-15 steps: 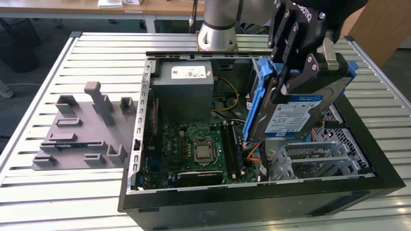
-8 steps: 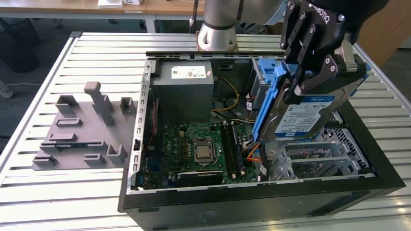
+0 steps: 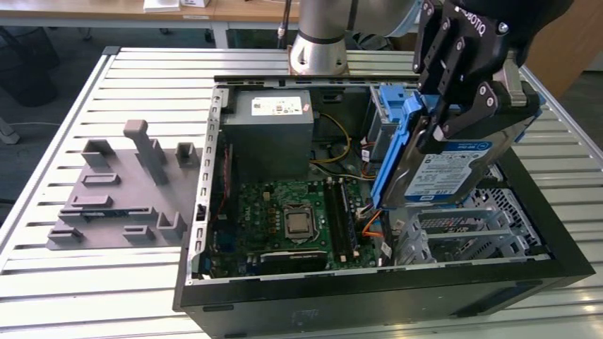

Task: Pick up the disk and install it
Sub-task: 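Insert the disk into the insertion slot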

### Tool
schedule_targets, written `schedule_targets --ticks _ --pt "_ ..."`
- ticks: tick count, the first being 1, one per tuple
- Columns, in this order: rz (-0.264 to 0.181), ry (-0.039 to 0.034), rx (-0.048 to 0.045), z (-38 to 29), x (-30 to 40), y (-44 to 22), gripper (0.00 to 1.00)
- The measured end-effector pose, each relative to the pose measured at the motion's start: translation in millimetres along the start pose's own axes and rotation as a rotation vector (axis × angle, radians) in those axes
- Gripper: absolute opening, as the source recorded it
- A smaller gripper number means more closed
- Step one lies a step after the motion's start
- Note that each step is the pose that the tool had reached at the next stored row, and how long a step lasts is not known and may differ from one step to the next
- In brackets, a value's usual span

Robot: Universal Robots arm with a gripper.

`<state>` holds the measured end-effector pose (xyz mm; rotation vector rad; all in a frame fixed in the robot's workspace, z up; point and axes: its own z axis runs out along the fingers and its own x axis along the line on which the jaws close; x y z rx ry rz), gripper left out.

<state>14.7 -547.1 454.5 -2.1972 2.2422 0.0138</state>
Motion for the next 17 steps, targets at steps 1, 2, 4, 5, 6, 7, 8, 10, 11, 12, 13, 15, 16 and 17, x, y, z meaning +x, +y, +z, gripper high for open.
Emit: schedule_targets --ticks 1,2,4,5,6,7,8,10,11,12,13,15,16,17 --pt "0.000 0.0002 0.0000 0.0 0.7 -0.1 0.36" --pt "0.000 0.0003 0.0000 0.1 1.8 -0.2 0.36" --pt "0.000 0.0004 -0.0001 0.2 4.1 -0.4 0.36" --pt "0.000 0.0005 -0.0001 0.2 5.6 -0.6 0.36" --pt "0.000 0.0005 -0.0001 0.3 7.2 -1.0 0.36" --pt "0.000 0.0004 -0.0001 0.4 8.7 -1.5 0.36" --pt "0.000 0.0004 -0.0003 0.4 9.7 -2.1 0.36" --pt "0.000 0.0003 -0.0004 0.5 10.5 -4.4 0.36" --pt "0.000 0.0002 -0.0004 0.7 10.6 -5.8 0.36" --pt "0.000 0.0003 -0.0004 0.7 10.6 -7.4 0.36" --pt "0.000 0.0004 -0.0005 0.8 10.6 -8.6 0.36" --pt "0.000 0.0005 -0.0005 0.8 10.7 -9.2 0.36" --pt "0.000 0.0004 -0.0005 0.8 10.7 -9.2 0.36" --pt "0.000 0.0003 -0.0005 0.9 10.7 -9.2 0.36"
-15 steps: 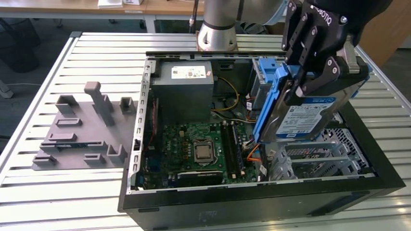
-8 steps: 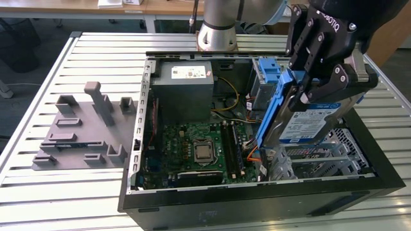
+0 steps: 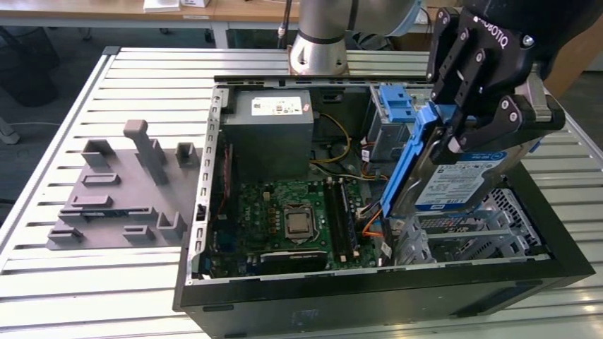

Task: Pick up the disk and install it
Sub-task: 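Insert the disk into the insertion slot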

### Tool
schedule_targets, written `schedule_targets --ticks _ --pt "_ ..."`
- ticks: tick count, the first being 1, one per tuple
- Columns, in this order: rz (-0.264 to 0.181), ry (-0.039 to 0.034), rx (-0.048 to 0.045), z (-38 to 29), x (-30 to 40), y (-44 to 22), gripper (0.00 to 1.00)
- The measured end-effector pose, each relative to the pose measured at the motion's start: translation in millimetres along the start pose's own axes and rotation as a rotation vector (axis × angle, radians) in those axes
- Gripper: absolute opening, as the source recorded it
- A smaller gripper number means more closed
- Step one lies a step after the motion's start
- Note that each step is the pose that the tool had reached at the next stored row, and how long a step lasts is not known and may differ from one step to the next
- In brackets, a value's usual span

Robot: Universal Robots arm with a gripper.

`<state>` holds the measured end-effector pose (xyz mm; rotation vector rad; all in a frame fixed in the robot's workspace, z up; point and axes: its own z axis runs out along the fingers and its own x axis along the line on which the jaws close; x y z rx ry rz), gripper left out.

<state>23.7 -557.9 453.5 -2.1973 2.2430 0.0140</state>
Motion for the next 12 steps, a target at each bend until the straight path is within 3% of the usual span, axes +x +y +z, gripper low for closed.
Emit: schedule_targets --ticks 12 --pt "0.000 0.0001 0.0000 0.0 3.2 -1.7 0.36"
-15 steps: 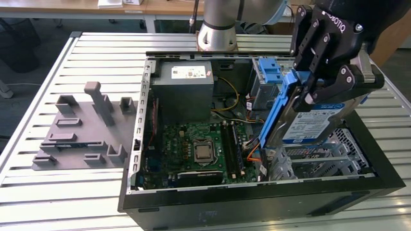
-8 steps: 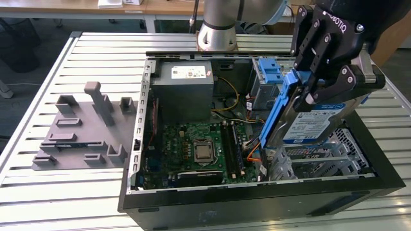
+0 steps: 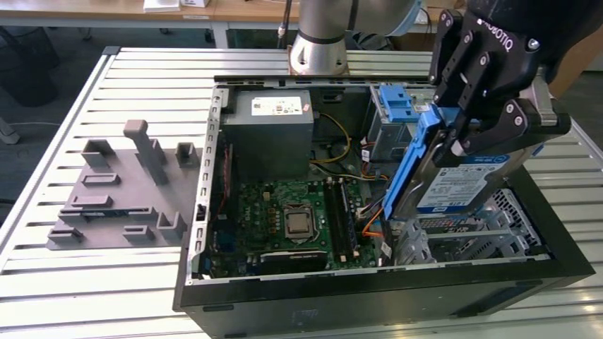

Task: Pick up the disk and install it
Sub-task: 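Insert the disk into the insertion slot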

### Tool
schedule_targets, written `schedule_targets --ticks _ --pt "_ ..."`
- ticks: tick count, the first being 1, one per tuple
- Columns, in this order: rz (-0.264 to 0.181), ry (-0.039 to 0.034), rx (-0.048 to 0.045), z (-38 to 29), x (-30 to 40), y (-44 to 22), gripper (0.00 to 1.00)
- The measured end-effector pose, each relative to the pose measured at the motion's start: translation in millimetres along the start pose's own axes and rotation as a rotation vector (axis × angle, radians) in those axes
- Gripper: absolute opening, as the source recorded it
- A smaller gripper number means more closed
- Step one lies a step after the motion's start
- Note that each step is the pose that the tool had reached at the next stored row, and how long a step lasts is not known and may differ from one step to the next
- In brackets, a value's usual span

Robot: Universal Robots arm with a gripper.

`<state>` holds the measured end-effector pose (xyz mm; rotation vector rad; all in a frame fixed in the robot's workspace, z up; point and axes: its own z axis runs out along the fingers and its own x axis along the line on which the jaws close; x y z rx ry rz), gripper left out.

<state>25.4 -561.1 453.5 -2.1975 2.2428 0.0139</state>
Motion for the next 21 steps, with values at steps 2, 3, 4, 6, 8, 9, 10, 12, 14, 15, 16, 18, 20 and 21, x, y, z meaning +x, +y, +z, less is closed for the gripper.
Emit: schedule_targets --ticks 2,3,4,6,8,9,10,12,14,15,16,18,20,21 --pt "0.000 -0.0001 0.0000 0.1 0.0 -3.2 0.36" --pt "0.000 -0.0002 0.0000 0.2 0.0 -5.1 0.36" --pt "0.000 -0.0001 0.0000 0.3 0.0 -6.8 0.36" --pt "0.000 0.0001 -0.0001 0.5 0.0 -9.5 0.36" --pt "0.000 0.0001 0.0000 0.9 -0.1 -12.3 0.36" --pt "0.000 0.0000 0.0000 1.2 -0.1 -13.8 0.36" --pt "0.000 0.0001 0.0000 1.4 -0.1 -15.5 0.36" --pt "0.000 0.0000 -0.0001 2.0 -0.2 -19.0 0.36" --pt "0.000 0.0000 0.0000 2.4 -0.3 -21.9 0.36" --pt "0.000 0.0001 -0.0001 2.4 -0.3 -22.2 0.36" --pt "0.000 0.0001 0.0000 2.4 -0.3 -22.2 0.36" --pt "0.000 0.0000 0.0000 2.4 -0.3 -22.3 0.36" --pt "0.000 0.0000 -0.0001 2.5 -0.3 -22.5 0.36" --pt "0.000 0.0000 0.0000 2.5 -0.2 -22.5 0.36"
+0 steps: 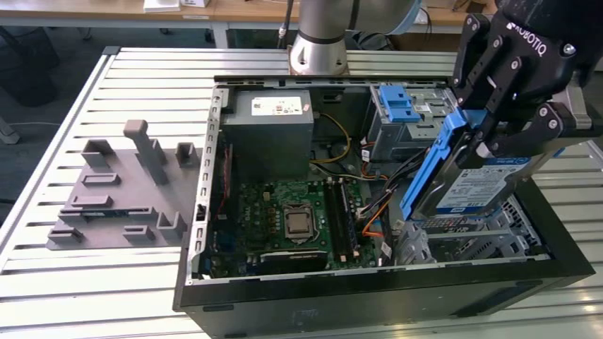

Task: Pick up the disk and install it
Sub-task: 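Insert the disk into the insertion slot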

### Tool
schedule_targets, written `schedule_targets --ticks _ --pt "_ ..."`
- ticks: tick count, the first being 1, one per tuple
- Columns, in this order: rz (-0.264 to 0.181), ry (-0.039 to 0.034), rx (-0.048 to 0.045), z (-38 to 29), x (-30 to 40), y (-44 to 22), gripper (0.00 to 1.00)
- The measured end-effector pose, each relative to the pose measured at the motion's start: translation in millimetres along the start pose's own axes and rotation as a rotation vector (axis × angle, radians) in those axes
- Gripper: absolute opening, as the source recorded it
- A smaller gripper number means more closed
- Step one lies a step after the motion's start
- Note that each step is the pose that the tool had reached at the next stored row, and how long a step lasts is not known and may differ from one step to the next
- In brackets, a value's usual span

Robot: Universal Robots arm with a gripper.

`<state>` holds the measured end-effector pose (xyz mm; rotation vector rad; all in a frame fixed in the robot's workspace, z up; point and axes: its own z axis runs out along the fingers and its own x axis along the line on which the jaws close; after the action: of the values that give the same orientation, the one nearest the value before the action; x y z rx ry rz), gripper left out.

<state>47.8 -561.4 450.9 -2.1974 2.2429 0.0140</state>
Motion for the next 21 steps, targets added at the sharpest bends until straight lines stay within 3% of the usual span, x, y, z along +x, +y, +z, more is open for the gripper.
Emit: schedule_targets --ticks 21 --pt "-0.001 0.0000 0.0000 1.7 1.1 -5.5 0.36"
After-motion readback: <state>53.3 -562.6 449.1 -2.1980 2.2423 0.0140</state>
